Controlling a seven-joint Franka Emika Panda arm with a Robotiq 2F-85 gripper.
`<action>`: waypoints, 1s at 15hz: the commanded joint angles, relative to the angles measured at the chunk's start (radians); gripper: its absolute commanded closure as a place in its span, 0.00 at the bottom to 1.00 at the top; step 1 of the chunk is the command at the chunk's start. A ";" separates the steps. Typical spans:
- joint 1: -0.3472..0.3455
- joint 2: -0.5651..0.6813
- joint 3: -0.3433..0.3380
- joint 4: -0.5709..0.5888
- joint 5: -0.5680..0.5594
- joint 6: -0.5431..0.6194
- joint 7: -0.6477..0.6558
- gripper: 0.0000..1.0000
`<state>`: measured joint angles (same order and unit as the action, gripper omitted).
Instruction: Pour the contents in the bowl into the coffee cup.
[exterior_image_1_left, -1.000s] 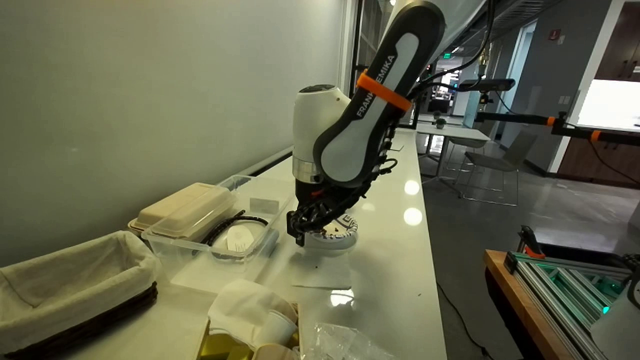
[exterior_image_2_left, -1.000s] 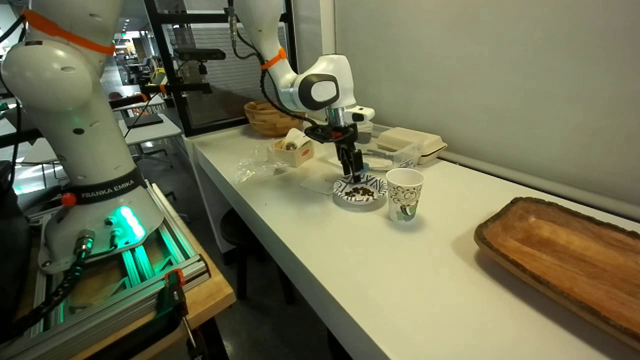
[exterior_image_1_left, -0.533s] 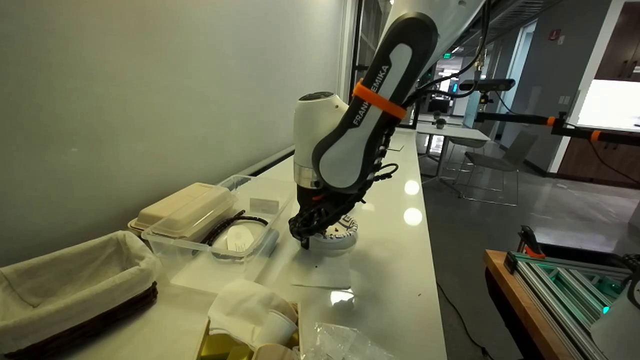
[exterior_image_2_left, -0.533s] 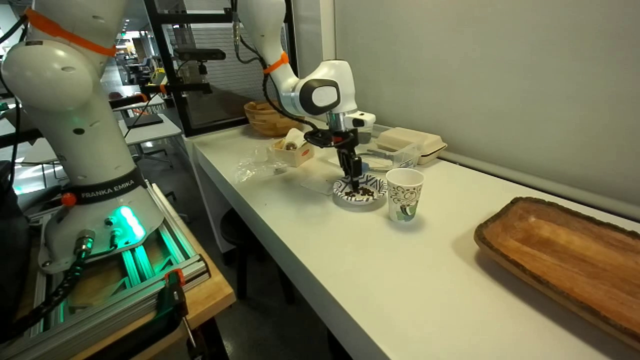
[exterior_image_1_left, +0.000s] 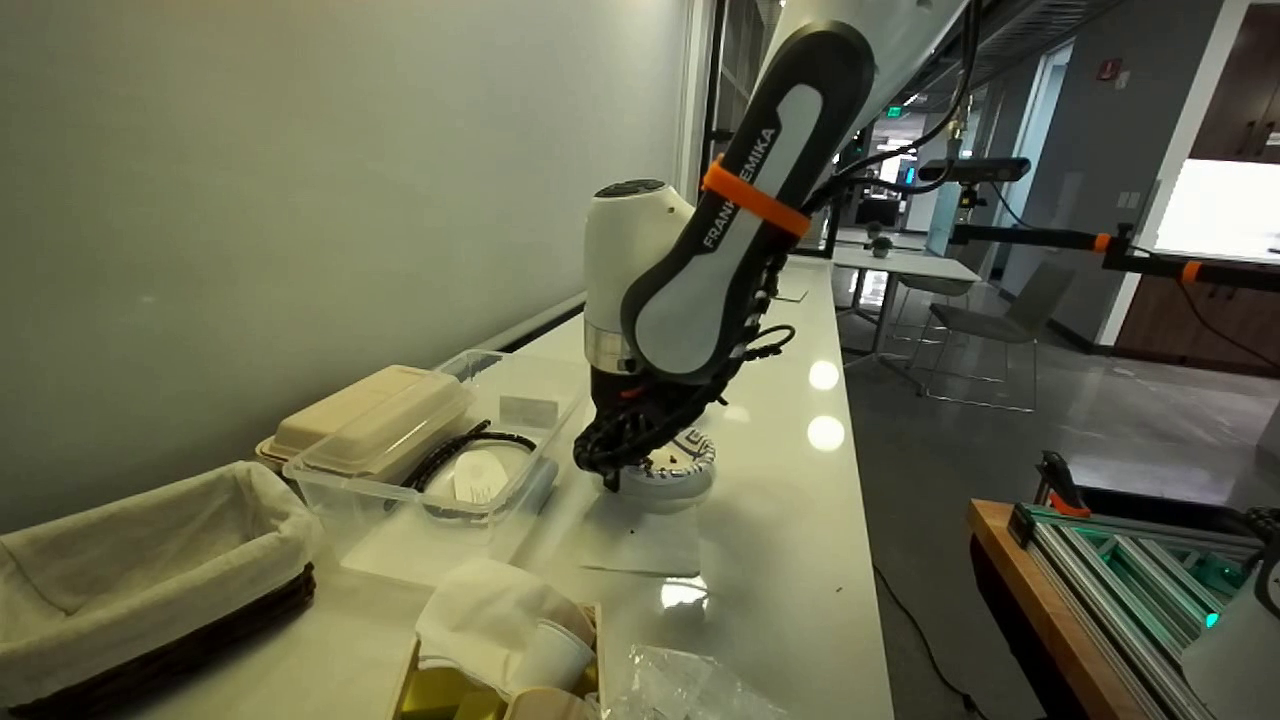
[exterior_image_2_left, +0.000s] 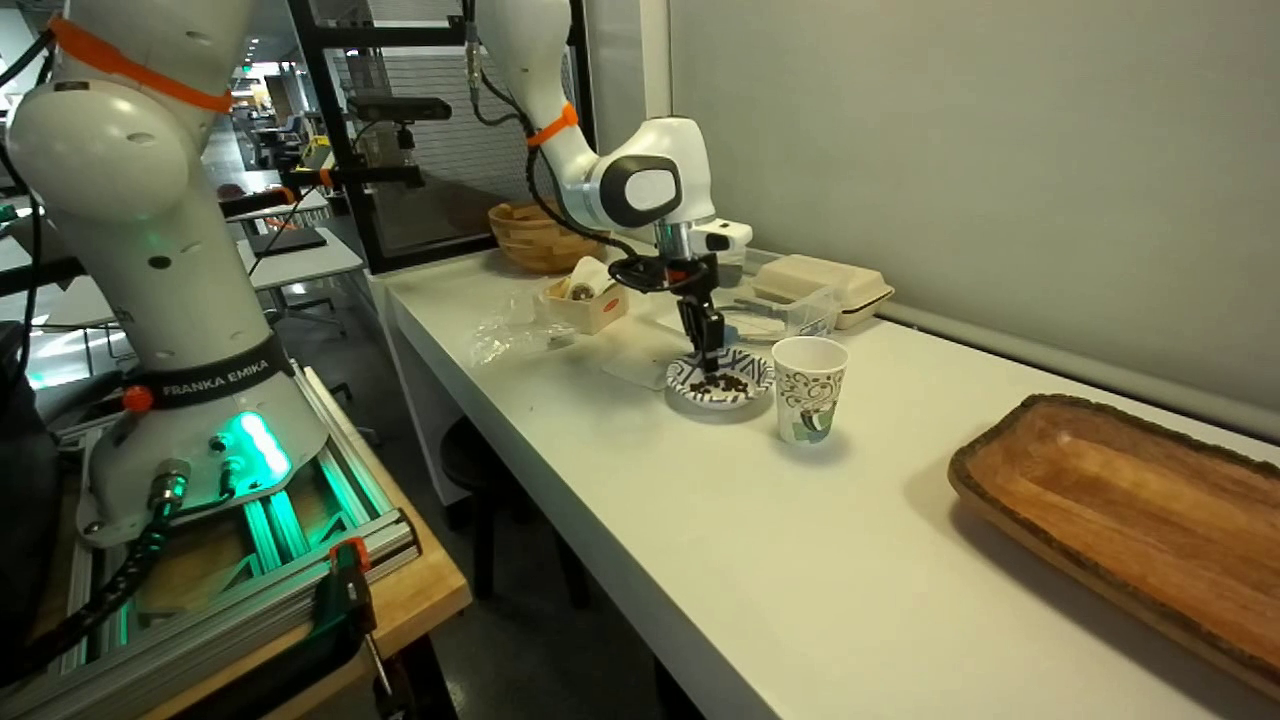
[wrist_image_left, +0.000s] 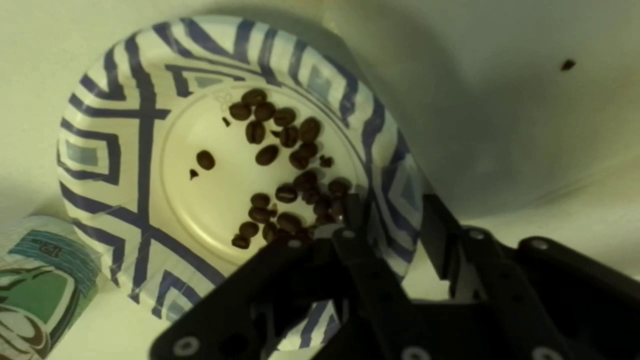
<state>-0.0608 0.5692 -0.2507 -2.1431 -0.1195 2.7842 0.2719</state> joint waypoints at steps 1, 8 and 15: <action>0.023 0.009 -0.015 0.005 0.020 -0.003 0.014 0.74; 0.035 -0.017 -0.032 -0.006 0.016 -0.023 0.025 1.00; 0.109 -0.109 -0.079 -0.062 -0.014 -0.148 0.105 0.98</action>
<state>-0.0016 0.5323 -0.3014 -2.1529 -0.1159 2.7122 0.3173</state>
